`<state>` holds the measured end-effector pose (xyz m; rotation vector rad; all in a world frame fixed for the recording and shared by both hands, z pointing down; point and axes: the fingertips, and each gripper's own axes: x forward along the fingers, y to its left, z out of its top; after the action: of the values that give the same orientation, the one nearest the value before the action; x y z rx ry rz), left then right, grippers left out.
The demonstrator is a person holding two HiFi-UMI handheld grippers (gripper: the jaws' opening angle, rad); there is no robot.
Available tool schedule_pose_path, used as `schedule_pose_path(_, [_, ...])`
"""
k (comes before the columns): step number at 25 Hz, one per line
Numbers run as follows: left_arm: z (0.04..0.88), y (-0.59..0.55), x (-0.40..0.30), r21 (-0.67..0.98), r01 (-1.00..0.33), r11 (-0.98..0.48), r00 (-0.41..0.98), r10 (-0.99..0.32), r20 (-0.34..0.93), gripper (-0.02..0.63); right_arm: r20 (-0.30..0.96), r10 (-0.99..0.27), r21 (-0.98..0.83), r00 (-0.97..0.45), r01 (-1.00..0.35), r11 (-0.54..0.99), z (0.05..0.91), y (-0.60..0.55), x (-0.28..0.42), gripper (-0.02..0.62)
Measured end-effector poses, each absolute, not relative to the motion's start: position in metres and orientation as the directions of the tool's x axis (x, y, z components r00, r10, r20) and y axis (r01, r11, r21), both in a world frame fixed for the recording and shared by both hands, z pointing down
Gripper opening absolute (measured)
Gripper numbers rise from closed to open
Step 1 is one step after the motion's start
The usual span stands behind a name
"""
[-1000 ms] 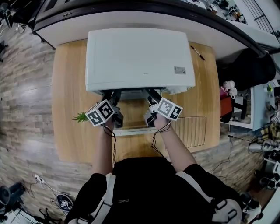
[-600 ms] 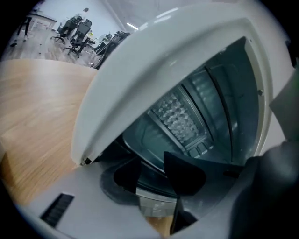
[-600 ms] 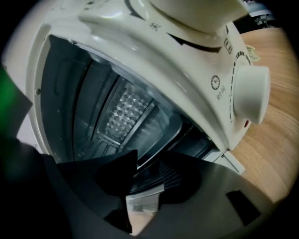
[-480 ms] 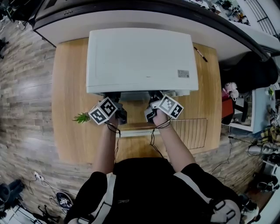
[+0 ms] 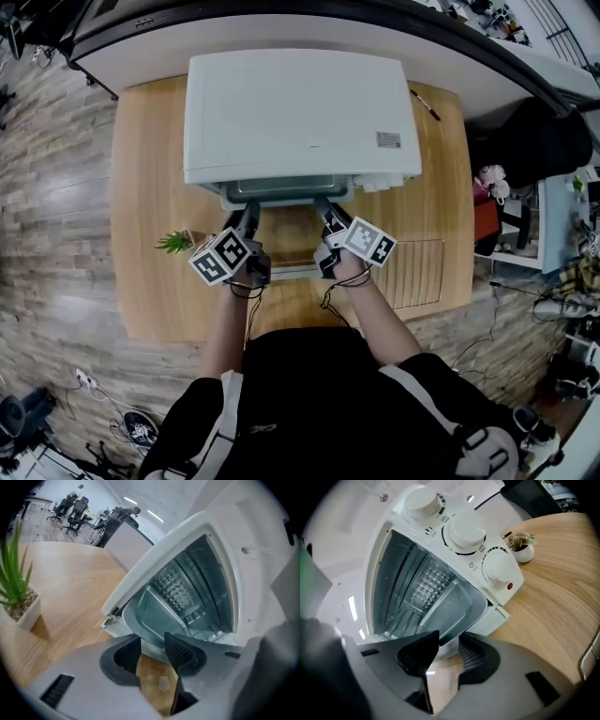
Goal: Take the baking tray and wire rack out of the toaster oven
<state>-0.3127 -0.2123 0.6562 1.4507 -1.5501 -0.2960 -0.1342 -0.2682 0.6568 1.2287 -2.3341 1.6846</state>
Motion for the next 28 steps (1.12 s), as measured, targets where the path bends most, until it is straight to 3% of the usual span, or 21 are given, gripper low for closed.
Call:
schedule_pose_path(4, [0.657,-0.19,-0.308,0.654,-0.715,0.248,0.171,-0.845,0.507,0.176,0.452,-0.558,-0.776,-0.696,-0.615,0.139,0.66,-0.251,-0.128,0.145])
schedule_pose_path(5, [0.654,-0.187,-0.31,0.615,-0.752,0.238,0.162,-0.837,0.523,0.226,0.47,-0.549,-0.746,-0.691,-0.643,0.172,0.66,-0.249,-0.126,0.154])
schedule_pose_path(9, [0.65,-0.182,-0.325,0.546,-0.809,0.217,0.145,-0.827,0.544,0.261,0.561,-0.519,-0.578,-0.645,-0.754,0.313,0.663,-0.251,-0.111,0.268])
schedule_pose_path(17, [0.658,-0.208,-0.349,0.472,-0.869,0.151,0.187,-0.782,0.594,0.259,0.639,-0.448,-0.486,-0.625,-0.78,0.394,0.667,-0.242,-0.104,0.296])
schedule_pose_path(25, [0.669,-0.217,-0.349,0.418,-0.9,0.126,0.186,-0.756,0.628,0.253,0.653,-0.542,-0.338,-0.529,-0.844,0.417,0.661,-0.285,-0.087,0.281])
schedule_pose_path(28, [0.669,-0.218,-0.345,0.406,-0.907,0.113,0.189,-0.752,0.631,0.201,0.672,-0.536,-0.287,-0.511,-0.847,0.447,0.667,-0.295,-0.096,0.264])
